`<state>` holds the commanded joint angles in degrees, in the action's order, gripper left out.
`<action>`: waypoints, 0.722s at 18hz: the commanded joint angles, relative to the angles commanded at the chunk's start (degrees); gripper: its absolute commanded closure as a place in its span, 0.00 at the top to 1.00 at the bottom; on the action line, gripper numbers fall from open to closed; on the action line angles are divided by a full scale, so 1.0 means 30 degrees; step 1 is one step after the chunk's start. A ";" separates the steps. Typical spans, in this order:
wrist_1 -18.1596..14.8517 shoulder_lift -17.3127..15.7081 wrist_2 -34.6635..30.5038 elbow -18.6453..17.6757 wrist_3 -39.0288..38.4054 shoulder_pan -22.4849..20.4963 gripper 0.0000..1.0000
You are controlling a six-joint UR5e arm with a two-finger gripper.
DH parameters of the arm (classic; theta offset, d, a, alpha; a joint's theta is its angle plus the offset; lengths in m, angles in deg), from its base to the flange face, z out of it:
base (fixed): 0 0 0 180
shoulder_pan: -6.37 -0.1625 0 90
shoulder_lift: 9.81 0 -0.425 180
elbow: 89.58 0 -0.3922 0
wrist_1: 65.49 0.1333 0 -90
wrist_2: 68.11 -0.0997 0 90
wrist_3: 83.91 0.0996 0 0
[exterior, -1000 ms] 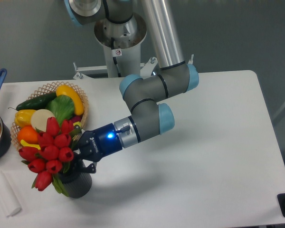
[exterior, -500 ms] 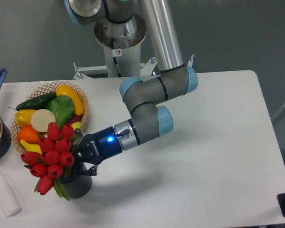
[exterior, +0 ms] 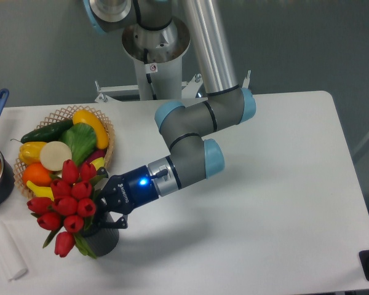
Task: Insert the flowers into the vase
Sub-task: 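Push the tulip stems deeper into the black vase, then open the gripper to release the tulips and pull away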
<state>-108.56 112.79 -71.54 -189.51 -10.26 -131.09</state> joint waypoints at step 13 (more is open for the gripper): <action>0.0000 -0.0232 -0.1168 -0.0088 0.1028 -0.0029 1.00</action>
<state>-108.56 112.10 -75.04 -189.78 -7.18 -131.18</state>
